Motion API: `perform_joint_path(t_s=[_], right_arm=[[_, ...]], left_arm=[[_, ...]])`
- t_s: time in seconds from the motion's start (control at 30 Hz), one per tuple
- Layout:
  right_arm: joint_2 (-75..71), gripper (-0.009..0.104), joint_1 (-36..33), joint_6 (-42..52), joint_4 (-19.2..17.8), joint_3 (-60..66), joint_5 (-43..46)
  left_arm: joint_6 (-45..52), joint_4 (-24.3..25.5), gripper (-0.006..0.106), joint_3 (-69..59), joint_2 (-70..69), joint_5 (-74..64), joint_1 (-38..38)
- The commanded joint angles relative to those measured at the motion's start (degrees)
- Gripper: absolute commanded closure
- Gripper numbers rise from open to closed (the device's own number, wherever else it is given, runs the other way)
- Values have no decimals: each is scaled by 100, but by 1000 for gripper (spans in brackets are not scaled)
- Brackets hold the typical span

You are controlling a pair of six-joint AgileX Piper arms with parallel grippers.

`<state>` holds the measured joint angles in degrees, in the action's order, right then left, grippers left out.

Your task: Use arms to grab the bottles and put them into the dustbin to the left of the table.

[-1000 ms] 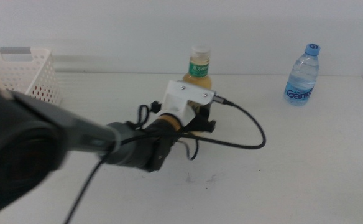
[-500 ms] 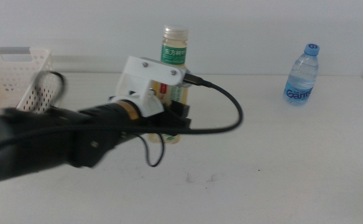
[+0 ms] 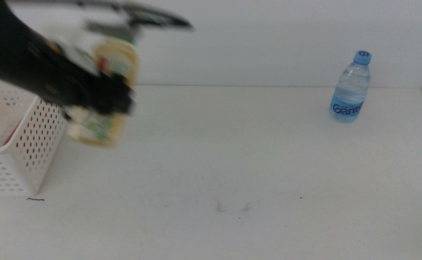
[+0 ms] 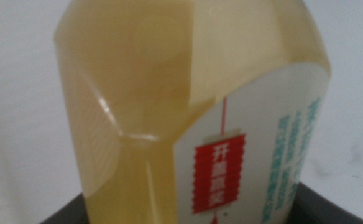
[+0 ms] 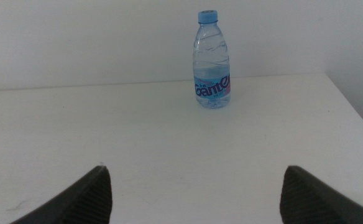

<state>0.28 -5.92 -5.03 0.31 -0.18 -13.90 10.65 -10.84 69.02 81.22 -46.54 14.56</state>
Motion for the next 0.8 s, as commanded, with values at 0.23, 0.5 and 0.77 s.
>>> perform_joint_path(t_s=[0.23, 0.5, 0.77], right_arm=[[-28, 6, 33, 9, -31, 18, 60], [-28, 6, 33, 9, -31, 18, 60], [-28, 6, 33, 9, -31, 18, 60]], left_arm=[[1090, 35, 102, 1878, 519, -1401, -2233], [1651, -490, 102, 2565, 1836, -1506, -3247], [1651, -220, 102, 2565, 2808, -1541, -3247]])
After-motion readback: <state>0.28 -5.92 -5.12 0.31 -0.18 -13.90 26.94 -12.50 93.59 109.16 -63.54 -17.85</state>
